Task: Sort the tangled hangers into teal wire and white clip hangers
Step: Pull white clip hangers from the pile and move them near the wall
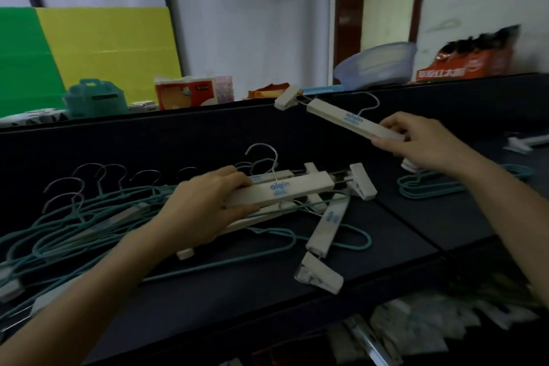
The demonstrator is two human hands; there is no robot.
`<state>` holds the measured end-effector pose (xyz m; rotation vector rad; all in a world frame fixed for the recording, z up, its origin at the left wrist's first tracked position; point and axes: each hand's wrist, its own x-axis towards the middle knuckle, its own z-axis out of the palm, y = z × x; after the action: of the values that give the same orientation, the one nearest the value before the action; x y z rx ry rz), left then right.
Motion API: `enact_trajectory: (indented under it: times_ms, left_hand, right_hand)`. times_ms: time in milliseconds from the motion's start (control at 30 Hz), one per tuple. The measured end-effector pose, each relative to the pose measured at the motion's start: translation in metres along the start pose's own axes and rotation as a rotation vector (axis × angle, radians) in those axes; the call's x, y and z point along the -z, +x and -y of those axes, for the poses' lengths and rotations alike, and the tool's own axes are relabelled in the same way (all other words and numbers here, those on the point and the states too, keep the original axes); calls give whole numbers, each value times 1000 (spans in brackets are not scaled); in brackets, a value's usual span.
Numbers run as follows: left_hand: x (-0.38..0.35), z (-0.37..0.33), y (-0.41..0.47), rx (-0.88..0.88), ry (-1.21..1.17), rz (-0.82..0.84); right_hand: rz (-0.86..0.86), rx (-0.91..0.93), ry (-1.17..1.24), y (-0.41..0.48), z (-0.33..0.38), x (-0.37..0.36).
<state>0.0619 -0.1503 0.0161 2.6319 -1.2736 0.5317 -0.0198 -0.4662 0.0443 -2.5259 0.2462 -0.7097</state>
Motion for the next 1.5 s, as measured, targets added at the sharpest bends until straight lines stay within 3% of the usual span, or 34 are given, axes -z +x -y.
enact_trajectory:
  times_ms: [333,700,1033,1500]
  left_hand:
    - [-29,-94,98,-283,-104,-40]
    - [-81,-267,195,-477,-188,47]
    - [-123,-402,251,-515,-221,107]
    - [-174,-504,360,-470,-182,106]
  right_hand:
    - [-147,-234,-44,-99,-92,82]
    - [-329,-387,46,-191,-230,189]
    - [-419,-458,-19,-234,-336,271]
    - [-448,-422,-16,-191,-460,338]
